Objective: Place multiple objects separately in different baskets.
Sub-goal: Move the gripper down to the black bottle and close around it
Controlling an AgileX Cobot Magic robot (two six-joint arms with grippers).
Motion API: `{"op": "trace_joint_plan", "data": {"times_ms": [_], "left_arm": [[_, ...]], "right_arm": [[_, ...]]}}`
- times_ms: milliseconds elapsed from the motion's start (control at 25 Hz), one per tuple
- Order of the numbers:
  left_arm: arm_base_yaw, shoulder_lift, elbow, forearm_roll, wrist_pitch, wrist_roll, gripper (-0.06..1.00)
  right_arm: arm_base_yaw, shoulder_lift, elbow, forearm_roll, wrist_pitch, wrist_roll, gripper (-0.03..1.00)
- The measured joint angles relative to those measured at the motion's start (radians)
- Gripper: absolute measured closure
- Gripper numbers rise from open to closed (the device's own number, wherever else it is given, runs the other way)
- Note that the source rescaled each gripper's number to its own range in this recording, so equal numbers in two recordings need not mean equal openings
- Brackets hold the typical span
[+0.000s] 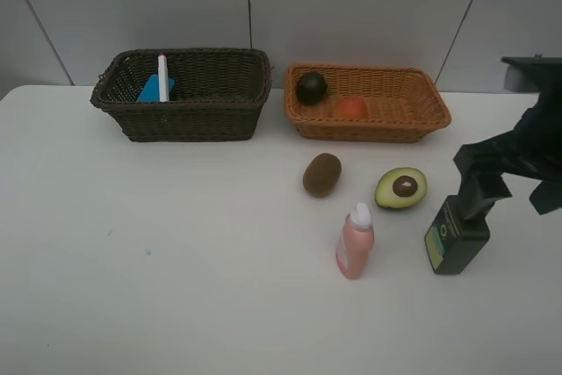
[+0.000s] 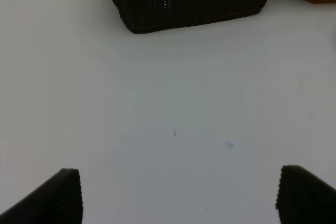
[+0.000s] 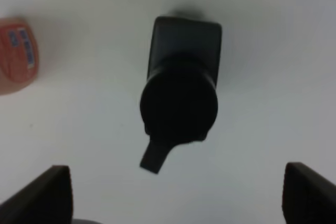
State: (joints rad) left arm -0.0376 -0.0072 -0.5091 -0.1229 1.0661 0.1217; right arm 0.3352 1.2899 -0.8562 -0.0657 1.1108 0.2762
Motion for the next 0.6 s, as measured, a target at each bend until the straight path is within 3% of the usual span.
{"op": "trace_joint_plan", "data": {"times_ms": [600], "left_arm": [[0.000, 0.000, 0.000, 0.000, 0.000, 0.000, 0.04]], "right_arm": [[0.006, 0.190, 0.000, -0.060, -0.192, 0.000, -0.03]]}}
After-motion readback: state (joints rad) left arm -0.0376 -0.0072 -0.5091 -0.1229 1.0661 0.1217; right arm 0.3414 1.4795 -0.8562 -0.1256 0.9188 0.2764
